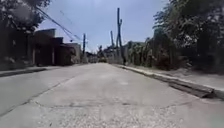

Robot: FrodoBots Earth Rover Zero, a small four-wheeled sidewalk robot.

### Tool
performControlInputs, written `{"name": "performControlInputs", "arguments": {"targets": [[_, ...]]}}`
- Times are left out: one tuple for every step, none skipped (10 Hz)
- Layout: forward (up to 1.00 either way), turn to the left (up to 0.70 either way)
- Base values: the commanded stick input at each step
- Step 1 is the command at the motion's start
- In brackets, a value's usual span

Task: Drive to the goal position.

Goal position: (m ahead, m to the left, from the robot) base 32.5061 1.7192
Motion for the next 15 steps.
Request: {"name": "performControlInputs", "arguments": {"targets": [[1.0,0.03],[1.0,0.03],[1.0,-0.01],[1.0,-0.15],[1.0,-0.3],[1.0,0.03],[1.0,0.03],[1.0,0.03],[1.0,0.03],[1.0,0.03],[1.0,0.03],[1.0,0.03],[1.0,0.03],[1.0,0.03],[1.0,0.03]]}}
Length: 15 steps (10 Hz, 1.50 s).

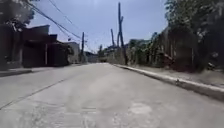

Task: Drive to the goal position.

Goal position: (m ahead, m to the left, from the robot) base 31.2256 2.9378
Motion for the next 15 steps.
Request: {"name": "performControlInputs", "arguments": {"targets": [[1.0,0.03],[1.0,0.03],[1.0,0.03],[1.0,0.03],[1.0,0.03],[1.0,0.03],[1.0,0.03],[1.0,0.03],[1.0,0.03],[1.0,0.03],[1.0,0.03],[1.0,0.03],[1.0,0.03],[1.0,0.03],[1.0,0.03]]}}
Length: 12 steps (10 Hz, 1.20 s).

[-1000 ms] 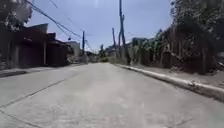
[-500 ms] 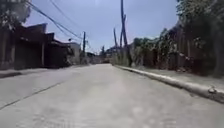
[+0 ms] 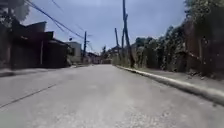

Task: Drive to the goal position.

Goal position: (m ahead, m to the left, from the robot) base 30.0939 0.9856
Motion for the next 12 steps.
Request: {"name": "performControlInputs", "arguments": {"targets": [[1.0,0.03],[1.0,0.03],[1.0,0.03],[1.0,0.03],[1.0,0.03],[1.0,0.03],[1.0,0.03],[1.0,0.03],[1.0,0.03],[1.0,0.13],[1.0,0.43],[1.0,0.43]]}}
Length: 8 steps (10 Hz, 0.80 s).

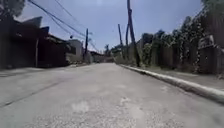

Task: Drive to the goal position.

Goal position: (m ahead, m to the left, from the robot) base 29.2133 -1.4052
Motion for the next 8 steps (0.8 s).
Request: {"name": "performControlInputs", "arguments": {"targets": [[1.0,0.43],[1.0,0.03],[1.0,0.03],[1.0,0.03],[1.0,0.03],[1.0,0.03],[1.0,0.03],[1.0,0.03]]}}
